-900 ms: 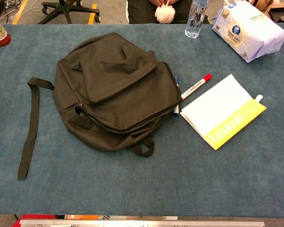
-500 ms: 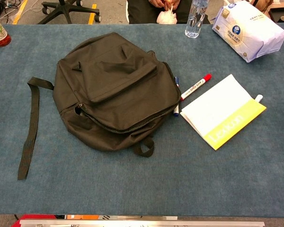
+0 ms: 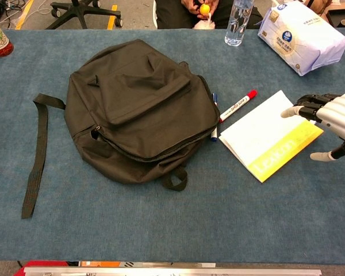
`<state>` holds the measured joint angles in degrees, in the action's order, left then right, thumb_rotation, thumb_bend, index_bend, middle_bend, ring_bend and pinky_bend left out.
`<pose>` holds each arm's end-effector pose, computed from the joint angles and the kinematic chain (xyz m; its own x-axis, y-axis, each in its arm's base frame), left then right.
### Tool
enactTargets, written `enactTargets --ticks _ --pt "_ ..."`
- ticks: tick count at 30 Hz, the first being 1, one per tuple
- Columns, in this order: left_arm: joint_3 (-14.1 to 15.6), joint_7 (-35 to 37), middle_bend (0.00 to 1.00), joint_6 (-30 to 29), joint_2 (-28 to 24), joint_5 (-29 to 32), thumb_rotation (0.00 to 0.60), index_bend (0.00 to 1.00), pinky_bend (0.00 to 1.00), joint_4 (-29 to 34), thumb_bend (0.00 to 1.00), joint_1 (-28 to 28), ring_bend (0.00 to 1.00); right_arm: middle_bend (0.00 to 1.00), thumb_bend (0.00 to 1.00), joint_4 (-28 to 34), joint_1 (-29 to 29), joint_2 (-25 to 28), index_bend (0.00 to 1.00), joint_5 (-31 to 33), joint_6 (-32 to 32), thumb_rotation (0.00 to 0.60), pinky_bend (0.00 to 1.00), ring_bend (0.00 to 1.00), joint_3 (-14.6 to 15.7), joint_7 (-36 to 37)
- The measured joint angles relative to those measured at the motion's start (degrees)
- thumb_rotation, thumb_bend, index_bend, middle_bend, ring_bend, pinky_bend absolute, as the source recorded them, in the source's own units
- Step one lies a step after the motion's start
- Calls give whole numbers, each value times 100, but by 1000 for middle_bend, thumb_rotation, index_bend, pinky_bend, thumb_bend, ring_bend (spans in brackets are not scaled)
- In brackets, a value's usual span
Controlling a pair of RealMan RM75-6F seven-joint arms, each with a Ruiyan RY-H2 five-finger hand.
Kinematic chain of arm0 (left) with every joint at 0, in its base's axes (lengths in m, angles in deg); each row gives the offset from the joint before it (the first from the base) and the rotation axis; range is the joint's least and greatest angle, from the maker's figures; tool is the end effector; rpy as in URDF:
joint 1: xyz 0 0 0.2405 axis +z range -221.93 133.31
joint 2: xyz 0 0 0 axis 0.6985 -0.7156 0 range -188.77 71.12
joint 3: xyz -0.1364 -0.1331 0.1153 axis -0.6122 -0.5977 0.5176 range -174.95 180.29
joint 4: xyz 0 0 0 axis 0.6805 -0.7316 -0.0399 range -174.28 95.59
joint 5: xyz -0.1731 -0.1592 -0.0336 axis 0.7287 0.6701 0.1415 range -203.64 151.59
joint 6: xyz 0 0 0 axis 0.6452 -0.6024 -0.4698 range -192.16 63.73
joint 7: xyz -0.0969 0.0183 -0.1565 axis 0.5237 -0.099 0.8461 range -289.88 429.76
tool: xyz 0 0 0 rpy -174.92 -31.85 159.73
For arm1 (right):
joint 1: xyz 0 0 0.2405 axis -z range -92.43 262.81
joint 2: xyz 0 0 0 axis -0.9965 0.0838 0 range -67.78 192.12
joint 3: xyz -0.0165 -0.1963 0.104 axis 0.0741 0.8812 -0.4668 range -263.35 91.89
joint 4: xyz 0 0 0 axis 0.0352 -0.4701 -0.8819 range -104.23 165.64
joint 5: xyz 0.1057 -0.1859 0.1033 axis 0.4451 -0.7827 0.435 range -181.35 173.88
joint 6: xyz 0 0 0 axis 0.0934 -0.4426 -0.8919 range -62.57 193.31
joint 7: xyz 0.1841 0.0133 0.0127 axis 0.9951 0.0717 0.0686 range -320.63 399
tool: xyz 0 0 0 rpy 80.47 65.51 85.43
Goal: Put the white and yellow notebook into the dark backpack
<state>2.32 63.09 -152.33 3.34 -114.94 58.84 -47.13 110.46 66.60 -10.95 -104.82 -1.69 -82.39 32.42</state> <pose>-0.2722 0.2000 0.1173 0.4465 0.0068 0.8948 0.8945 -0.0294 -0.4461 -0.2632 -0.2456 0.0059 0.6791 -0.2009 0.7060 -0.6914 -0.4984 0.5231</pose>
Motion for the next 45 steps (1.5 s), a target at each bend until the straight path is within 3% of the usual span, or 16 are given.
enactTargets --ticks 36,45 --pt "2 101 221 84 110 130 600 252 163 -183 249 56 242 296 33 -1937 -489 -944 249 293 310 600 265 155 132 211" --pt "-13 137 221 109 129 165 600 252 163 -237 249 50 242 311 183 -2084 -586 -1036 250 345 416 600 269 169 170 241"
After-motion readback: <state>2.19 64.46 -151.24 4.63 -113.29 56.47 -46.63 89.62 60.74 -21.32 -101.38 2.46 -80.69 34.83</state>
